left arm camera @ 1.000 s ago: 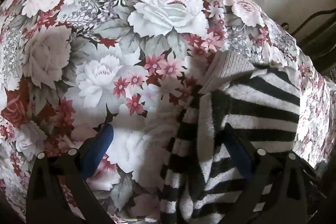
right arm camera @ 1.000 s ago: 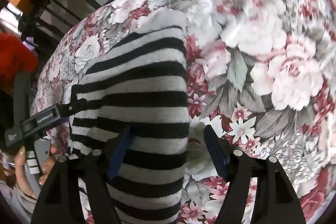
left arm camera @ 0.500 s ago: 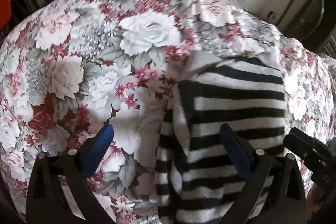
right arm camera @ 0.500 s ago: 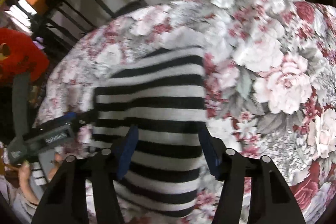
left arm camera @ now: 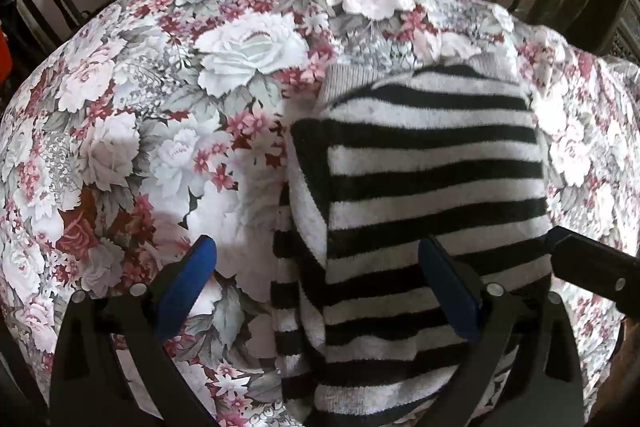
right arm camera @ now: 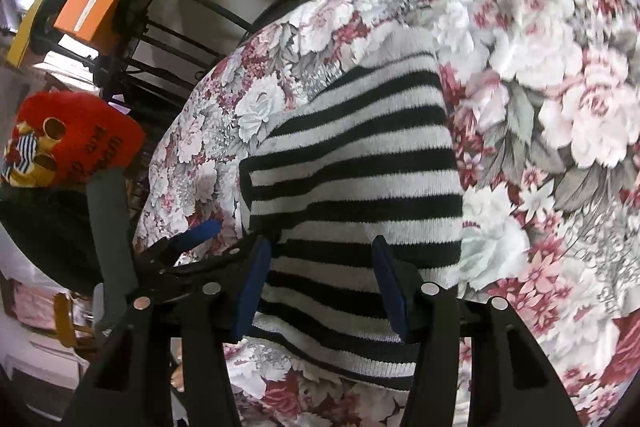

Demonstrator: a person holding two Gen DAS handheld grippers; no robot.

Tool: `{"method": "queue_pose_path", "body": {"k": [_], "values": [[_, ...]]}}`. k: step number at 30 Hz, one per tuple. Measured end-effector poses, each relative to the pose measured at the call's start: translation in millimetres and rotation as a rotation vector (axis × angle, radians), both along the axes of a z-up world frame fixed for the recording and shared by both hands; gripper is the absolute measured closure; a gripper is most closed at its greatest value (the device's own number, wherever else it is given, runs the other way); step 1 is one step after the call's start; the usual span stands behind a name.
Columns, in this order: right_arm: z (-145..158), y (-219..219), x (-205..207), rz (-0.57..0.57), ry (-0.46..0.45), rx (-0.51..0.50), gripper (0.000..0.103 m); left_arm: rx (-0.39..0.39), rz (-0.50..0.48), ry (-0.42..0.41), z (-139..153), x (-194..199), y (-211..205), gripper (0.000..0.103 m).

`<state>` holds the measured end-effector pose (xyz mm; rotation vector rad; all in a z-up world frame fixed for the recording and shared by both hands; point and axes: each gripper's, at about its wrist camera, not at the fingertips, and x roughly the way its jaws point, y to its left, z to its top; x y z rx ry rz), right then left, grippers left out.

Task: Fold small clothes
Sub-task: 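Grasp the folded sweater with the right gripper and lift it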

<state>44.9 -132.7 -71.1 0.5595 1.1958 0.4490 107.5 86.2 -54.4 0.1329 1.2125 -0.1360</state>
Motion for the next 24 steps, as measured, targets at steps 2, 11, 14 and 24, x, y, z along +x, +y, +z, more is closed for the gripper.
{"method": "queue_pose_path", "body": {"k": [2,11,14,24], "values": [[-4.2,0.4,0.3,0.001,0.013,-0.002,0.050,0.009,-0.004,0.012,-5.1,0.4,-1.7,0.005],[-18.3,-14.4,4.8,-0.045,0.044,-0.002,0.056,0.031,-0.003,0.037,-14.7,1.3,-0.5,0.004],[-18.5,-19.1,6.0,-0.058,0.047,-0.008,0.058,0.042,-0.008,0.036,-14.1,1.4,-1.0,0.004],[1.4,-4.6,-1.2,-0.016,0.014,0.024,0.055,0.006,-0.011,0.001,13.0,-6.4,3.7,0.004]]}}
